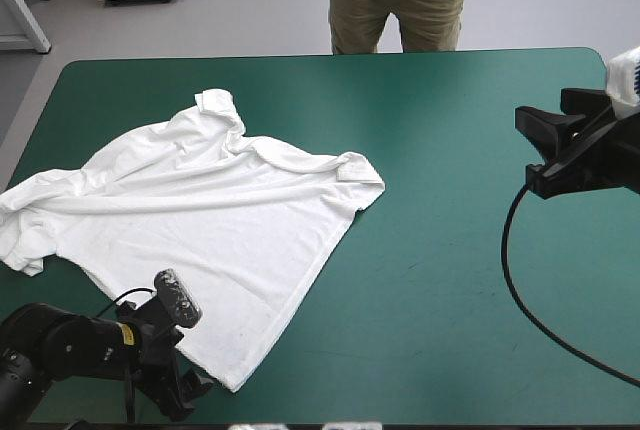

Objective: Fold the cloth

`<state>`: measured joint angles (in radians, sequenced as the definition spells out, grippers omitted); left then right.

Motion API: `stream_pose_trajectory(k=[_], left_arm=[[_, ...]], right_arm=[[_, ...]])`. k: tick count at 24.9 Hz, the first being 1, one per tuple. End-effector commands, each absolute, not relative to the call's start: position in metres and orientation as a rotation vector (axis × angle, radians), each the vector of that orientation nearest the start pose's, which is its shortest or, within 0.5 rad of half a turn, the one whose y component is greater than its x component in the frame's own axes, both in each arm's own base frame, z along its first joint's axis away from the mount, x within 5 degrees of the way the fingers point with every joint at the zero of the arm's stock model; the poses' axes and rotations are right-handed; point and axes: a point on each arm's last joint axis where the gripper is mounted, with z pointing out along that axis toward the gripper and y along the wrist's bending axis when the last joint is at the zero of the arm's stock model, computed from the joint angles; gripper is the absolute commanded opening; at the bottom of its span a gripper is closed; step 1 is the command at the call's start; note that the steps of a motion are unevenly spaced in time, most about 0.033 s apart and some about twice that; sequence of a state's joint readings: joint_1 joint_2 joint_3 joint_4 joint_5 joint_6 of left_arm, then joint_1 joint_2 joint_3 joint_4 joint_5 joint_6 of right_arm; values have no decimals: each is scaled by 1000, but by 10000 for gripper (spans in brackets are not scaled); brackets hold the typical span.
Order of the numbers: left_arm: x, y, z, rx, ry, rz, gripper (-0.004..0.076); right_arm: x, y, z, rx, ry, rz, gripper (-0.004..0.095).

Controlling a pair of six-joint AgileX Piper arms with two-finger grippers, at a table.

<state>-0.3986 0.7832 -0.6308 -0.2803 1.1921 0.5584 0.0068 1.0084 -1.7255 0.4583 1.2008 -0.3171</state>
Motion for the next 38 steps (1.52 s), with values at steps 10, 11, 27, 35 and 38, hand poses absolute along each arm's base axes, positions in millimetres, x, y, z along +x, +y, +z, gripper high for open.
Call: stream_pose_trajectory(k=[10, 11, 27, 35, 38], left_arm=[[113, -101, 244, 1610, 2441, -390, 580], [113, -105, 241, 1636, 2439, -397, 580], [129, -128, 184, 1575, 2783, -250, -3], [138, -137, 201, 1384, 2759, -299, -9], [151, -136, 232, 1290, 2680, -193, -9]], right_arm=[[129, 38, 557, -389, 1799, 325, 495], [132, 38, 557, -388, 1804, 326, 495], [132, 38, 556, -413, 1800, 312, 495], [132, 39, 556, -424, 1803, 327, 495], [131, 40, 554, -435, 1825, 331, 495]])
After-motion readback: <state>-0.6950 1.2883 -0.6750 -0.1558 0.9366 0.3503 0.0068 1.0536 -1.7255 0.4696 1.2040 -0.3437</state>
